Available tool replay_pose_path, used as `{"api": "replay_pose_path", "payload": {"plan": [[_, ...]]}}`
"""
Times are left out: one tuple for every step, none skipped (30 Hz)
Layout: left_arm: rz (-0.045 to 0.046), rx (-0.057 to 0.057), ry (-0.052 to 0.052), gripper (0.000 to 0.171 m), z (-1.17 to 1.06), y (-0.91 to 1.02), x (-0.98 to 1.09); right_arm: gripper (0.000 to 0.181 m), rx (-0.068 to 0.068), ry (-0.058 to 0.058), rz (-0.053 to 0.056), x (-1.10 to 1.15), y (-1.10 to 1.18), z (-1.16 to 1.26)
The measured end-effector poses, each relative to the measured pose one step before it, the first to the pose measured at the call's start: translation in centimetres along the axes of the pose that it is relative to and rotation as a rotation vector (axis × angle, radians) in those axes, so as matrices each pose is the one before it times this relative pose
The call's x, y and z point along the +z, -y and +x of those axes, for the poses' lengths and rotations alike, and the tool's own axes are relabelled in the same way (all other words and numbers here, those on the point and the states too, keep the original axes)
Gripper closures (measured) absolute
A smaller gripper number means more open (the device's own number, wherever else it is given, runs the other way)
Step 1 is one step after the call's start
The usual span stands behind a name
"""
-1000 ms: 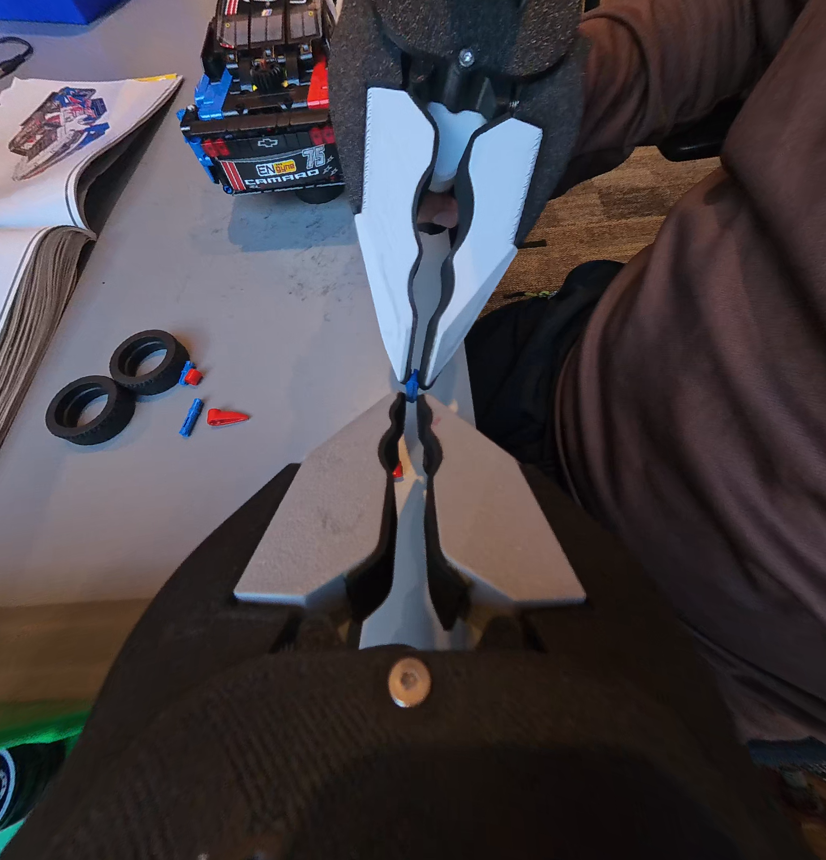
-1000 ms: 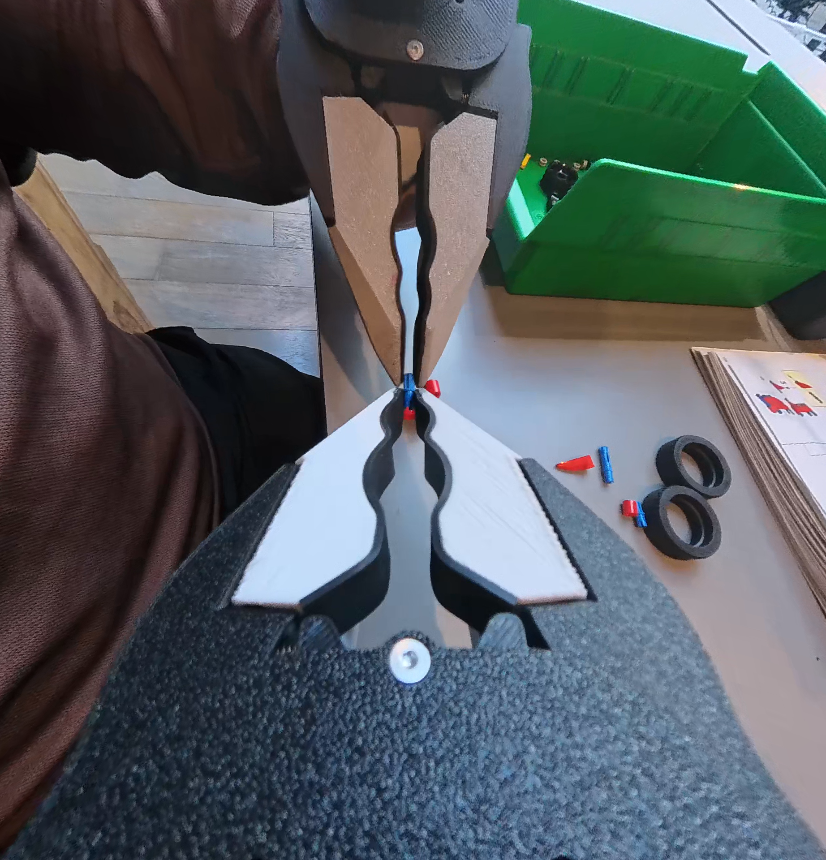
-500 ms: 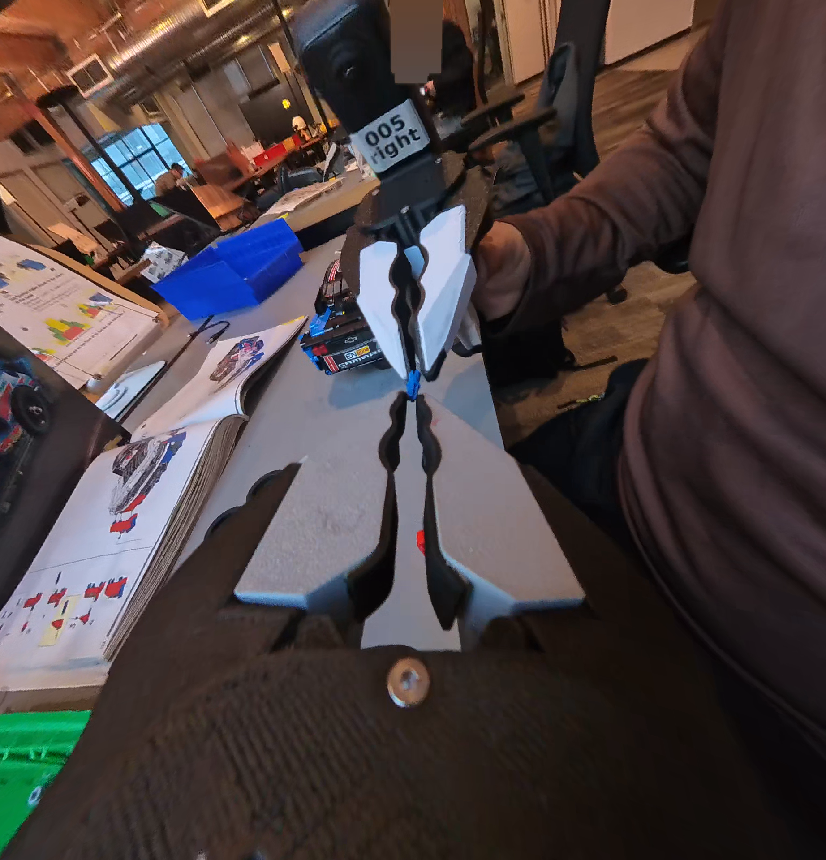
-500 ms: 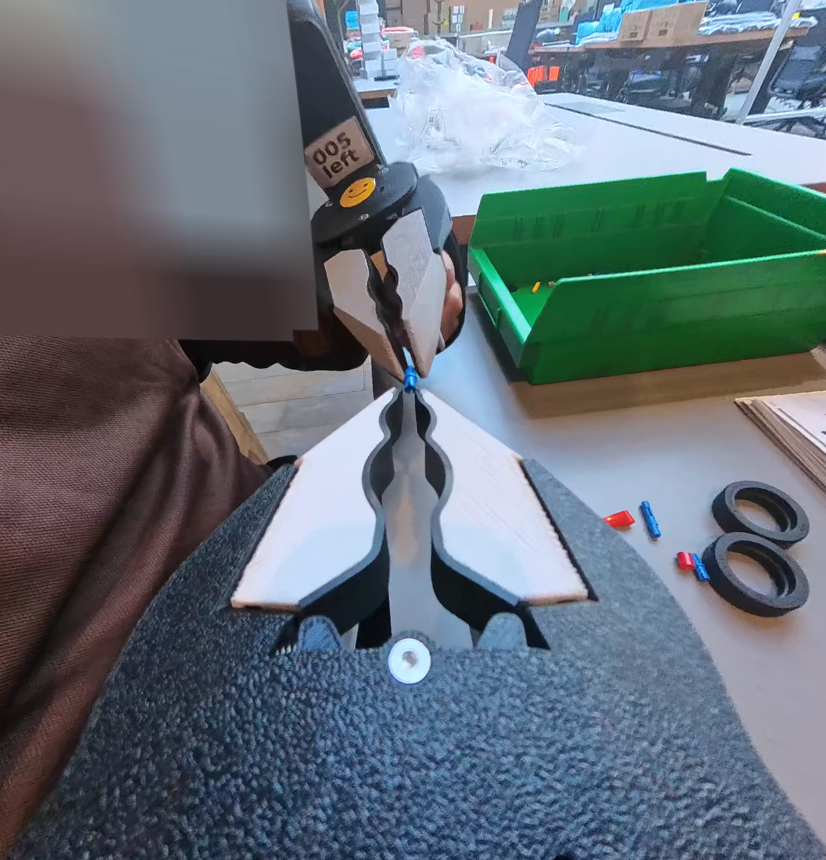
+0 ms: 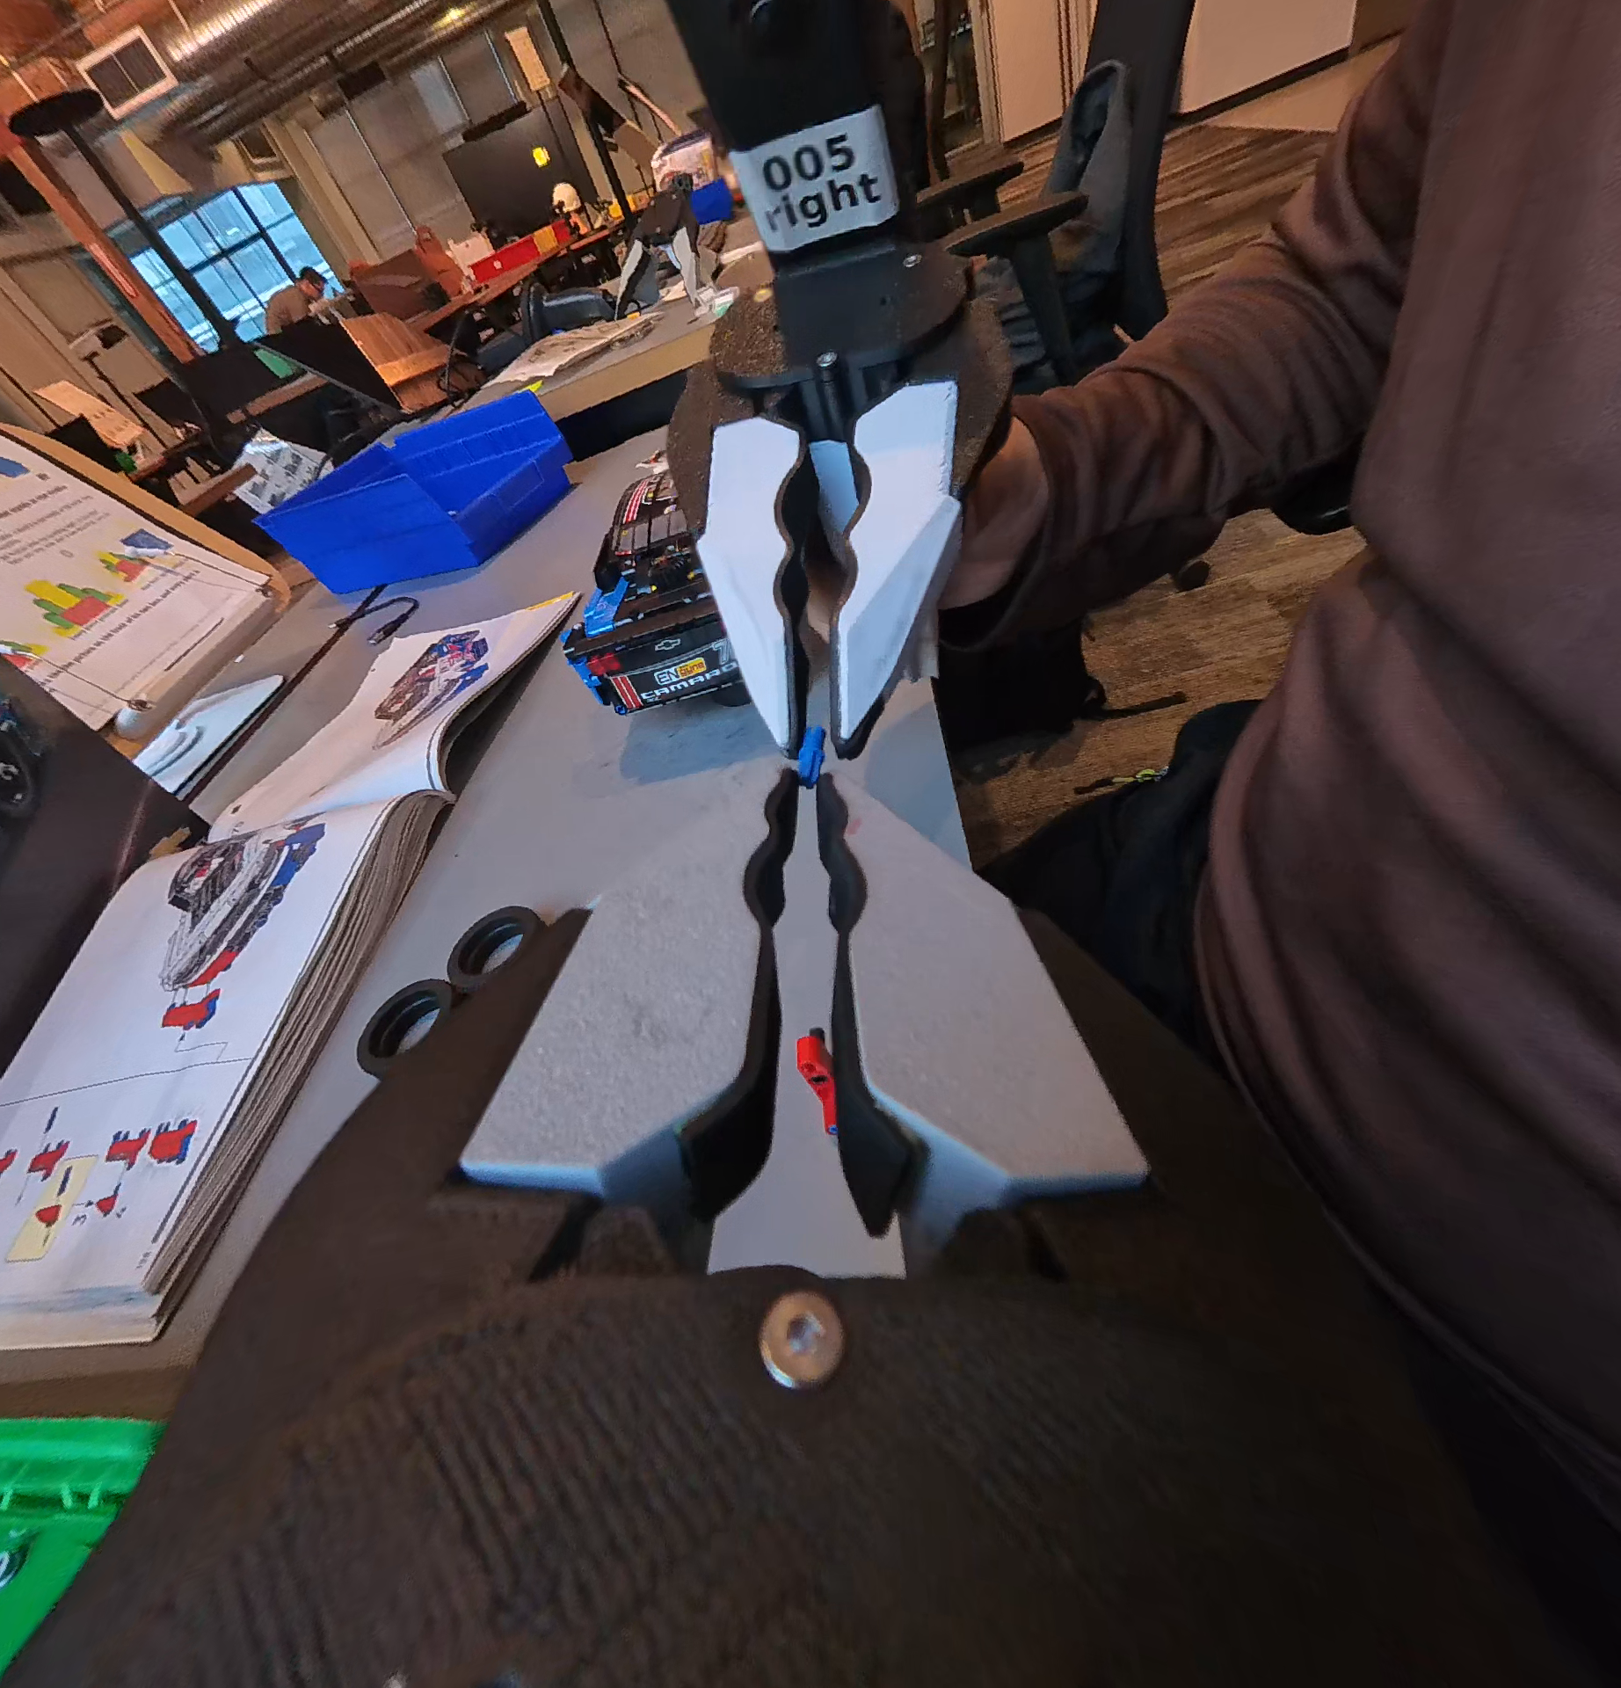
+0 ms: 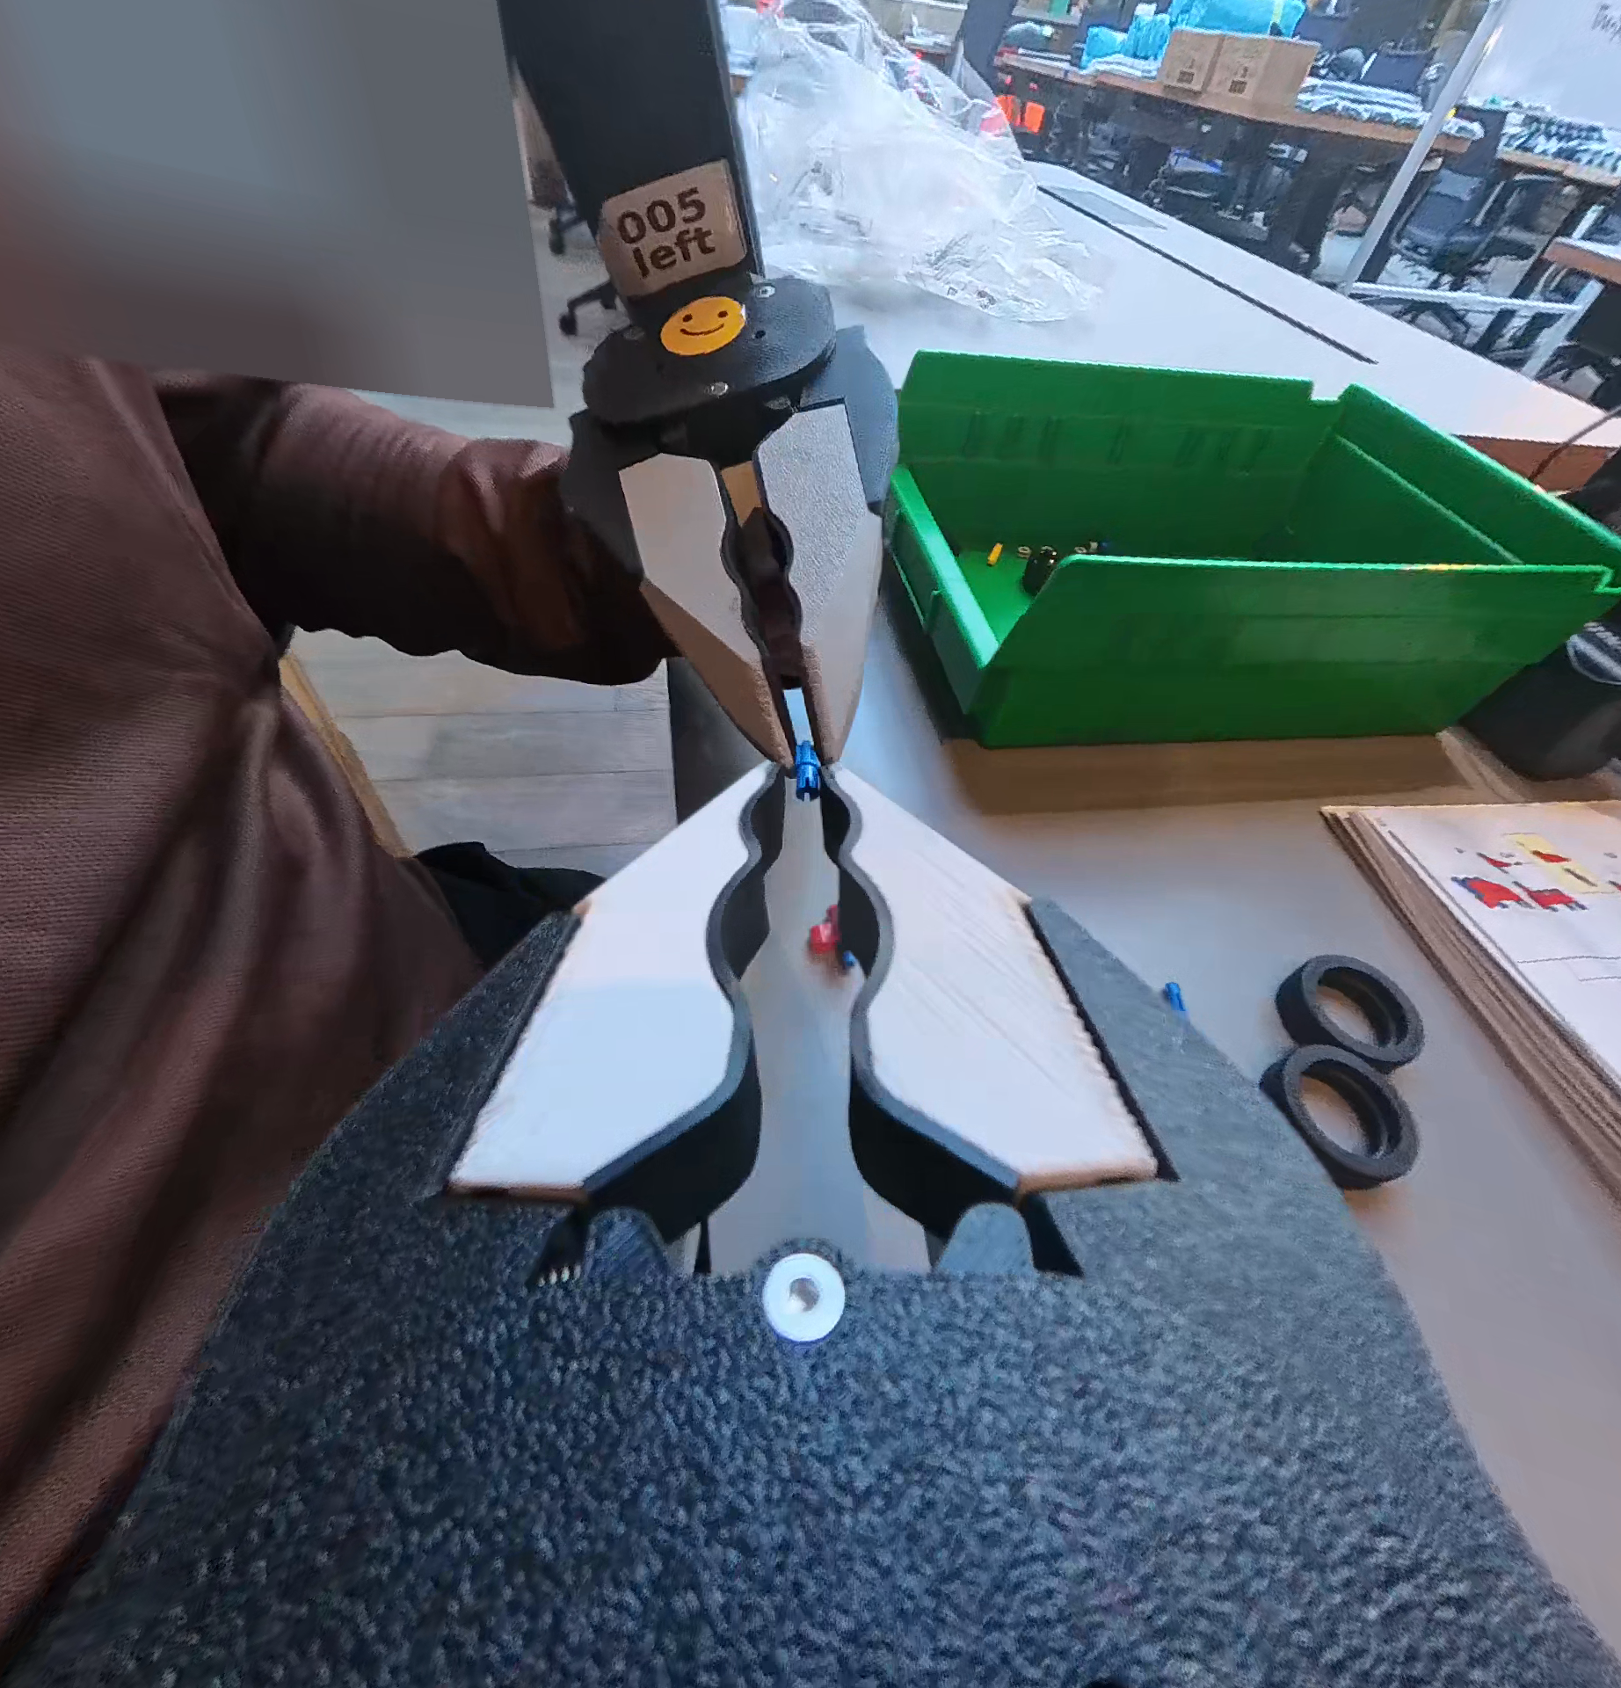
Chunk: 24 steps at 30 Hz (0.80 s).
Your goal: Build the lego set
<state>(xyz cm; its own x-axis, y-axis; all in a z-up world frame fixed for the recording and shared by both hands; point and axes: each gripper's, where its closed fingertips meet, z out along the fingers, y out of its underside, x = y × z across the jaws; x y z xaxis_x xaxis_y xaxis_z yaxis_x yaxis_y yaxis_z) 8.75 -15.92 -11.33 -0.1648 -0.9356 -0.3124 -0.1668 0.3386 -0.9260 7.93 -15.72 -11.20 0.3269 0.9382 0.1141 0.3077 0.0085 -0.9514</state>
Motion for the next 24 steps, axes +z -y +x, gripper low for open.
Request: {"api": "replay_pose_path", "payload": {"plan": [[0.00141, -0.0048, -0.0012, 0.170, -0.005, -0.033, -0.001, 0.176, -0.0195, -0.0125, -0.0094, 0.040, -0.106, 0.049], [-0.00079, -0.0036, -0.0016, 0.170, 0.015, -0.041, 0.004, 0.177, -0.0173, -0.0128, -0.0069, 0.033, -0.088, 0.077], [-0.00195, -0.0004, -0.0006, 0.169, 0.007, -0.053, 0.021, 0.178, -0.0109, -0.0081, -0.0037, 0.016, -0.053, 0.033], [-0.00181, 0.0006, 0.0013, 0.169, -0.014, -0.059, 0.015, 0.178, -0.0031, -0.0018, -0.0012, -0.007, -0.016, -0.008], [-0.00054, -0.0015, -0.0017, 0.169, 0.011, -0.034, 0.007, 0.178, 0.0019, 0.0011, 0.0011, -0.002, 0.008, -0.003], [0.00130, -0.0027, -0.0014, 0.169, 0.007, -0.014, 0.009, 0.178, 0.0050, 0.0022, 0.0013, -0.001, -0.008, 0.002], [0.00148, -0.0001, 0.0014, 0.170, -0.019, -0.005, -0.006, 0.178, 0.0078, 0.0041, 0.0010, 0.007, -0.016, 0.005], [-0.00072, 0.0010, 0.0008, 0.169, -0.003, -0.031, 0.022, 0.178, 0.0102, 0.0060, 0.0018, 0.008, -0.022, -0.005], [-0.00207, -0.0030, -0.0019, 0.169, 0.019, -0.076, 0.009, 0.178, 0.0109, 0.0066, 0.0012, 0.038, -0.050, -0.011], [-0.00031, -0.0076, -0.0035, 0.169, 0.023, -0.052, -0.007, 0.178, 0.0082, 0.0053, -0.0018, 0.069, -0.135, 0.006], [-0.00104, -0.0121, -0.0048, 0.169, 0.028, -0.084, -0.006, 0.178, 0.0033, 0.0000, -0.0089, 0.110, -0.282, 0.069], [-0.01189, -0.0203, -0.0055, 0.170, 0.006, -0.289, 0.014, 0.178, -0.0018, -0.0088, -0.0200, 0.175, -0.512, 0.206], [-0.03073, -0.0301, -0.0021, 0.163, -0.139, -0.583, -0.011, 0.178, -0.0020, -0.0134, -0.0301, 0.229, -0.736, 0.316], [-0.04536, -0.0432, 0.0105, 0.148, -0.454, -0.820, -0.031, 0.178, 0.0043, -0.0102, -0.0328, 0.280, -0.811, 0.281], [-0.05030, -0.0473, -0.0044, 0.139, -0.321, -0.902, -0.053, 0.178, 0.0089, -0.0050, -0.0256, 0.290, -0.686, 0.186], [-0.04788, -0.0420, -0.0198, 0.138, -0.093, -0.888, -0.051, 0.178, 0.0082, 0.0004, -0.0169, 0.295, -0.509, 0.068], [-0.04430, -0.0333, -0.0005, 0.140, -0.334, -0.839, -0.001, 0.178, 0.0046, 0.0041, -0.0111, 0.293, -0.380, -0.015], [-0.03237, -0.0226, 0.0147, 0.141, -0.469, -0.697, 0.034, 0.178, 0.0035, 0.0018, -0.0117, 0.299, -0.344, 0.012], [-0.01958, -0.0128, 0.0001, 0.145, -0.172, -0.526, 0.096, 0.178, 0.0051, -0.0022, -0.0140, 0.283, -0.343, 0.088], [-0.02071, -0.0110, -0.0009, 0.152, -0.129, -0.527, 0.163, 0.178, 0.0061, -0.0031, -0.0103, 0.245, -0.288, 0.111], [-0.02873, -0.0133, 0.0024, 0.154, -0.185, -0.590, 0.258, 0.178, 0.0064, -0.0011, -0.0056, 0.213, -0.243, 0.089], [-0.02940, -0.0119, -0.0163, 0.153, 0.118, -0.549, 0.324, 0.178, 0.0078, 0.0007, -0.0058, 0.196, -0.243, 0.072], [-0.02776, -0.0093, -0.0196, 0.153, 0.194, -0.489, 0.330, 0.178, 0.0072, 0.0053, -0.0103, 0.197, -0.295, -0.012], [-0.02386, -0.0064, -0.0093, 0.152, 0.066, -0.405, 0.295, 0.178, 0.0053, 0.0060, -0.0178, 0.213, -0.388, -0.035]]}}
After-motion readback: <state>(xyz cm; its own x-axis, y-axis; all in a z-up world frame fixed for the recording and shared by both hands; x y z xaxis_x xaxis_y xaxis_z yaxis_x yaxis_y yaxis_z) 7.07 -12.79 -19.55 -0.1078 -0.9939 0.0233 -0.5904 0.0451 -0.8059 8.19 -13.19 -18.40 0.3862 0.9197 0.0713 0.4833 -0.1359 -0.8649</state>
